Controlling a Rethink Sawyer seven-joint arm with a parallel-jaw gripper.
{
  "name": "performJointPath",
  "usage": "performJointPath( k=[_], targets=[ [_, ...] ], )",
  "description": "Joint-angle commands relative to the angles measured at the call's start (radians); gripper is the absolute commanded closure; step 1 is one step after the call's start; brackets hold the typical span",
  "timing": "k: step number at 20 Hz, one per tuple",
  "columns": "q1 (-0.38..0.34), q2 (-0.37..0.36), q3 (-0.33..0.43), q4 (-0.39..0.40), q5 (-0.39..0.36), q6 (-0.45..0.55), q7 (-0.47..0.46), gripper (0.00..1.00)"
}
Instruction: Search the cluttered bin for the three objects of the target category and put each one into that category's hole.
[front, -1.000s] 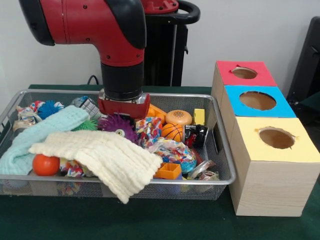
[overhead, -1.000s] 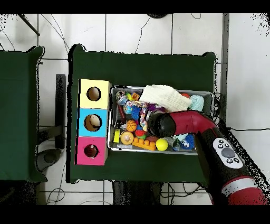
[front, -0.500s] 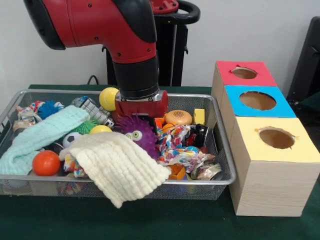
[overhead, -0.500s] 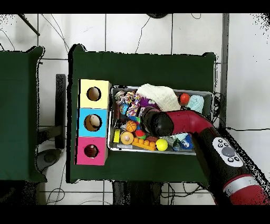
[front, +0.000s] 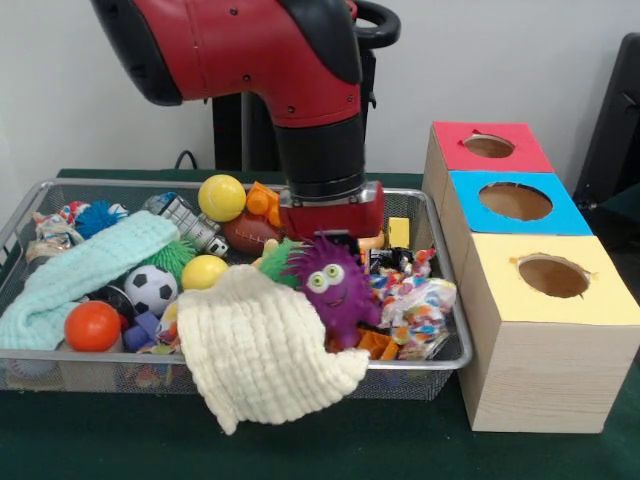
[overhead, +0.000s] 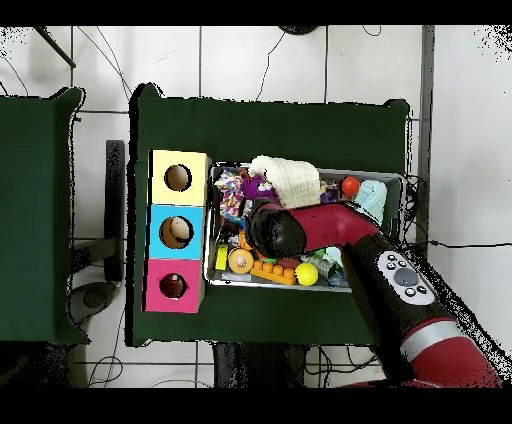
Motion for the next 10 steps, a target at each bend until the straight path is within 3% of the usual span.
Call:
performJointPath(
  k=[1,10],
  targets=[
    [0.115,0.02,-0.002,0.006,0.028,-0.117,0.133,1.0],
    [0.211,0.036,-0.124,-0.024,0.042,-0.204,0.179,1.0]
  ],
)
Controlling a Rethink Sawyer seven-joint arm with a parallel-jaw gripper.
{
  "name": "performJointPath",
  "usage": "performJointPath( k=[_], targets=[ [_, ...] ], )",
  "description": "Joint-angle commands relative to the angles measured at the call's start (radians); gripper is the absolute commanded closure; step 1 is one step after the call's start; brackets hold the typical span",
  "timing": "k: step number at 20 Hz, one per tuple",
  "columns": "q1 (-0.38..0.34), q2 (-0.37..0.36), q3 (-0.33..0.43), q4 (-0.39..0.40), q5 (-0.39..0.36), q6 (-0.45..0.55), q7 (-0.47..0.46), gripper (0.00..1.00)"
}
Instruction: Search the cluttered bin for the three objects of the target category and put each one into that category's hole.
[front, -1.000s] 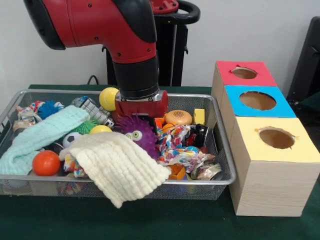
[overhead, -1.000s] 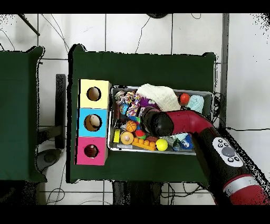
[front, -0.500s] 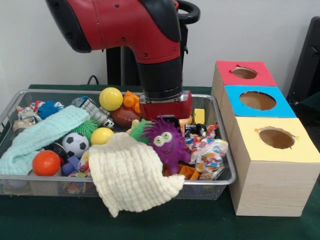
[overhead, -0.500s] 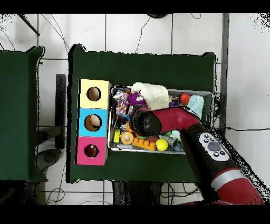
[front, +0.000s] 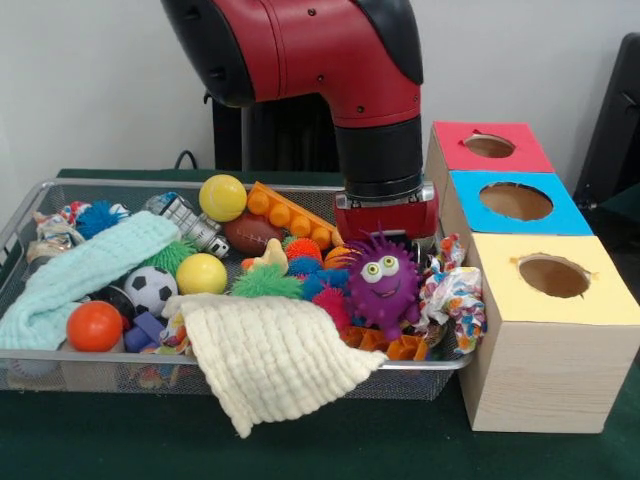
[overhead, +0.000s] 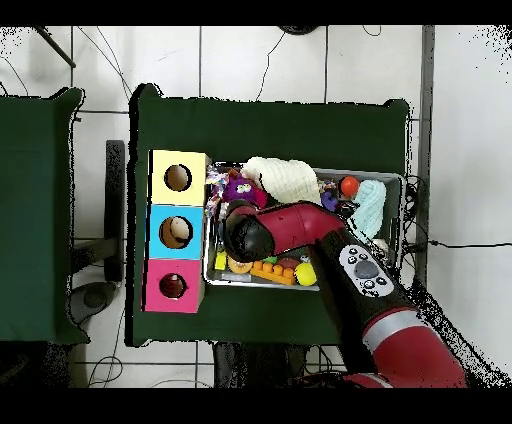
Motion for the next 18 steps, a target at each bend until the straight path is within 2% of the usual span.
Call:
performJointPath(
  k=[1,4,8,15,17,18],
  targets=[
    [0.091,0.042,-0.074,-0.028,0.039,-0.134,0.184,1.0],
    [0.159,0.038,-0.218,-0.085,0.006,-0.166,0.201,1.0],
    [0.181,0.038,-0.292,-0.096,0.017,-0.202,0.18,1.0],
    [0.143,0.011,-0.261,-0.08,0.023,-0.141,0.074,1.0],
    [0.115,-0.013,-0.228,-0.052,0.019,-0.102,0.033,1.0],
    [0.078,-0.05,-0.191,-0.007,0.026,-0.046,-0.01,1.0]
  ],
)
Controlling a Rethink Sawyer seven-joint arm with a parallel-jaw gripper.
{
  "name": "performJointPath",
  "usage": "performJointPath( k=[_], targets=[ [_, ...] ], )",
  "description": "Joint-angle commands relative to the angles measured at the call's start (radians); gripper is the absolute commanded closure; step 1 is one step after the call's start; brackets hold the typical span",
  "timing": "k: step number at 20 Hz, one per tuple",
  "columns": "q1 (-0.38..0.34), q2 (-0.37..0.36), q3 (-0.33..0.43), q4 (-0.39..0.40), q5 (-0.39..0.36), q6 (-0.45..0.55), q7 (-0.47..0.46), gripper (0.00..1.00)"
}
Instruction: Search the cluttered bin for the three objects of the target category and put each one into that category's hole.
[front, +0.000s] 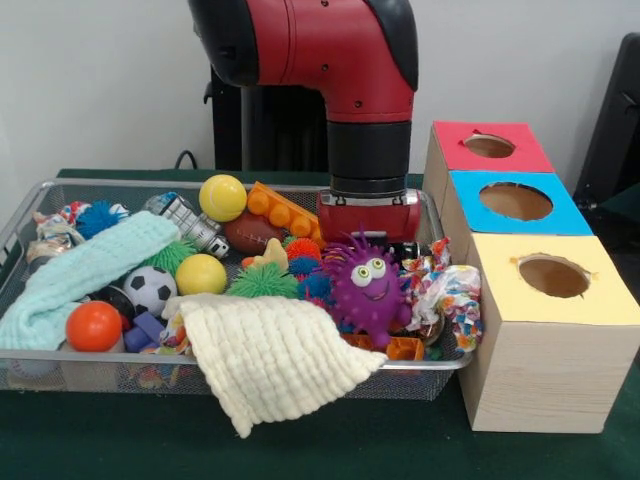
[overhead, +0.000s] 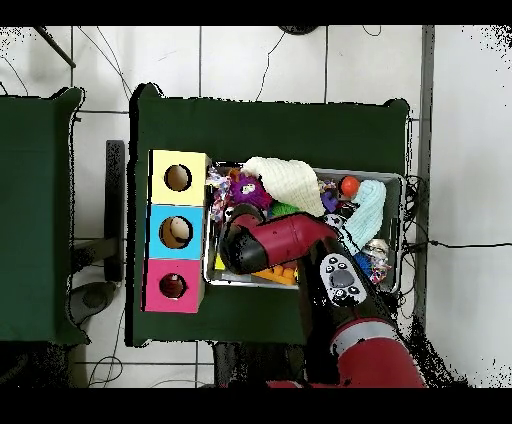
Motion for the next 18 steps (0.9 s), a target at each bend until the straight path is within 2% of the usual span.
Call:
performJointPath(
  k=[1,4,6,8,14,16,17,18],
  targets=[
    [-0.113,-0.101,0.073,0.082,0.053,0.184,-0.046,1.0],
    [-0.188,-0.26,0.146,0.235,0.14,0.38,-0.141,1.0],
    [-0.213,-0.317,0.169,0.271,0.188,0.502,-0.189,1.0],
    [-0.229,-0.341,0.181,0.274,0.2,0.583,-0.229,1.0],
    [-0.261,-0.348,0.216,0.277,0.159,0.603,-0.229,1.0],
    [-0.263,-0.354,0.218,0.259,0.113,0.599,-0.238,1.0],
    [-0.272,-0.354,0.232,0.252,0.093,0.598,-0.24,0.0],
    [-0.266,-0.358,0.222,0.256,0.083,0.579,-0.224,0.0]
  ],
)
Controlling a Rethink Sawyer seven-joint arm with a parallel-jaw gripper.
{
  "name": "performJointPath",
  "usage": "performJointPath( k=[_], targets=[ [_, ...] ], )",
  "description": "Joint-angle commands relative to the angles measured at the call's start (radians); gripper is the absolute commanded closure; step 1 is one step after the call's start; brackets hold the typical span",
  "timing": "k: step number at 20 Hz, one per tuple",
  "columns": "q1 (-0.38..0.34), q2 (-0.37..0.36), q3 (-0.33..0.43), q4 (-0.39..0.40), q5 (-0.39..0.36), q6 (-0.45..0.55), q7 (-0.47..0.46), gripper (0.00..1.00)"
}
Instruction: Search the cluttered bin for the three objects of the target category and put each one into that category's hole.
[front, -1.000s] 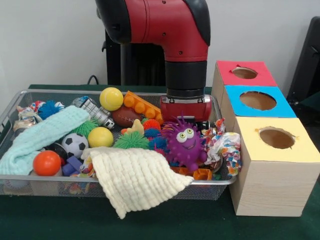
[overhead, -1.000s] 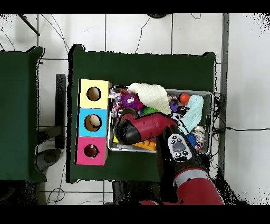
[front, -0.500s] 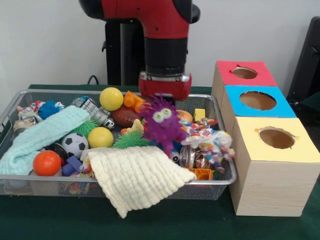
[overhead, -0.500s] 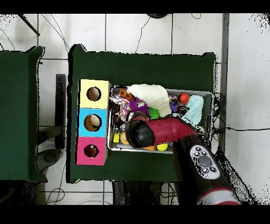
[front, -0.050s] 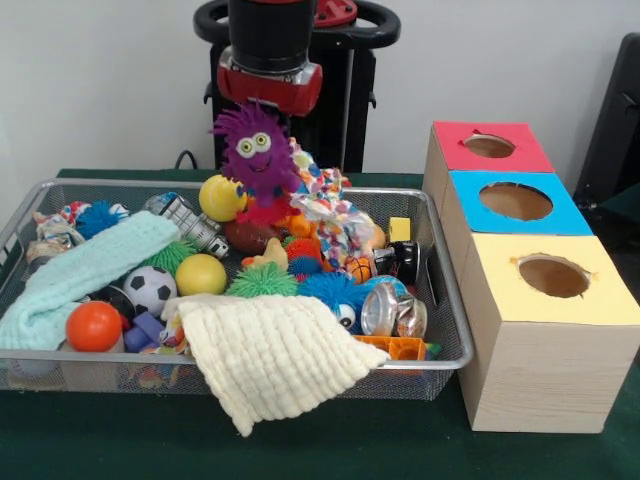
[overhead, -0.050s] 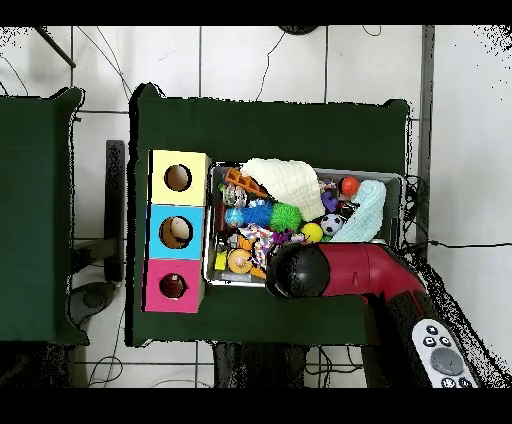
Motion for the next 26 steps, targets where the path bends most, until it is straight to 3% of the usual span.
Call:
performJointPath(
  k=[1,9,17,26],
  targets=[
    [-0.007,-0.055,0.106,0.041,-0.06,0.001,-0.207,0.0],
    [-0.049,-0.063,0.131,0.047,-0.1,-0.087,-0.207,0.0],
    [-0.136,-0.074,0.211,0.071,-0.076,-0.072,-0.252,0.0],
    [-0.152,-0.091,0.206,0.059,-0.15,-0.172,-0.154,0.0]
  ],
)
